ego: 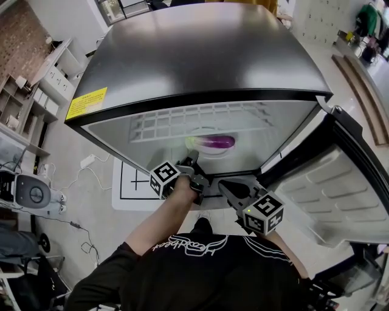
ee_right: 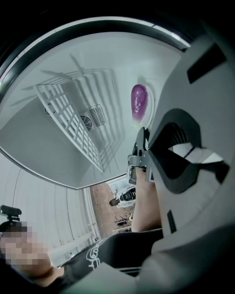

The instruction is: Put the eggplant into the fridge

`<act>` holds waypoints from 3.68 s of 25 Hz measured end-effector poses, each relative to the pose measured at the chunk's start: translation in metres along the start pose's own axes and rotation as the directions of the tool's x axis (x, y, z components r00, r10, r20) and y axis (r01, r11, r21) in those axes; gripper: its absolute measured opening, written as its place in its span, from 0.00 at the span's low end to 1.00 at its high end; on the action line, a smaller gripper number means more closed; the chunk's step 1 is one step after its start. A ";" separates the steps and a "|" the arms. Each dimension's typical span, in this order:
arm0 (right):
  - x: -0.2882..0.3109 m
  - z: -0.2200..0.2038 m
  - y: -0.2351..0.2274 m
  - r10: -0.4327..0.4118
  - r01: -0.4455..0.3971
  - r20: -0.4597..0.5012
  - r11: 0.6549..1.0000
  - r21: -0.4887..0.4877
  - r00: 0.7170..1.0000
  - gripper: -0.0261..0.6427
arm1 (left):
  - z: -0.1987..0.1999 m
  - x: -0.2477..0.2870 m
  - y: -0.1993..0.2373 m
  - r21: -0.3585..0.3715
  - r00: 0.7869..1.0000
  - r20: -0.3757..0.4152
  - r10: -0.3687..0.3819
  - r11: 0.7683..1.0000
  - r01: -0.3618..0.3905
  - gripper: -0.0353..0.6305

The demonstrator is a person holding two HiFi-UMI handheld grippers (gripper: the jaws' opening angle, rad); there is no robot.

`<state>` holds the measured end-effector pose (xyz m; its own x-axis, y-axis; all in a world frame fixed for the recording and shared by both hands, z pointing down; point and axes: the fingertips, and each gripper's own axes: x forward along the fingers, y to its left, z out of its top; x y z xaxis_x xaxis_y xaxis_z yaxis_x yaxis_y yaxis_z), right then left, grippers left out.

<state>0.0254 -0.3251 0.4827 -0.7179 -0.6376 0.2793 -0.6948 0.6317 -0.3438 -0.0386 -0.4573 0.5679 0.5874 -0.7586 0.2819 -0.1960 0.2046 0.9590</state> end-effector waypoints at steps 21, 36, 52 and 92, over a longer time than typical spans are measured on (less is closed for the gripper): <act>0.011 0.006 0.000 0.038 -0.039 0.021 0.998 0.052 0.999 0.05 | -0.019 0.001 -0.004 0.222 0.982 -0.182 0.042 0.975 -0.001 0.25; -0.002 0.003 0.015 0.067 -0.068 0.021 0.997 0.042 0.998 0.05 | -0.052 -0.017 0.004 0.862 0.916 -0.266 0.301 0.500 0.086 0.26; -0.023 -0.014 0.036 0.087 -0.087 0.012 0.996 0.000 0.996 0.05 | -0.081 -0.067 -0.006 0.897 0.919 -0.321 0.230 0.385 0.217 0.24; -0.138 -0.022 0.228 0.047 -0.014 0.097 0.948 -0.319 0.994 0.05 | -0.200 -0.354 -0.112 0.813 0.821 -0.553 -0.141 0.123 0.569 0.06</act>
<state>-0.0348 -0.0832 0.3854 -0.7422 -0.6469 0.1749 -0.6622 0.7481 -0.0432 -0.0676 -0.0881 0.3666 0.9443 -0.3093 0.1123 -0.3282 -0.9096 0.2548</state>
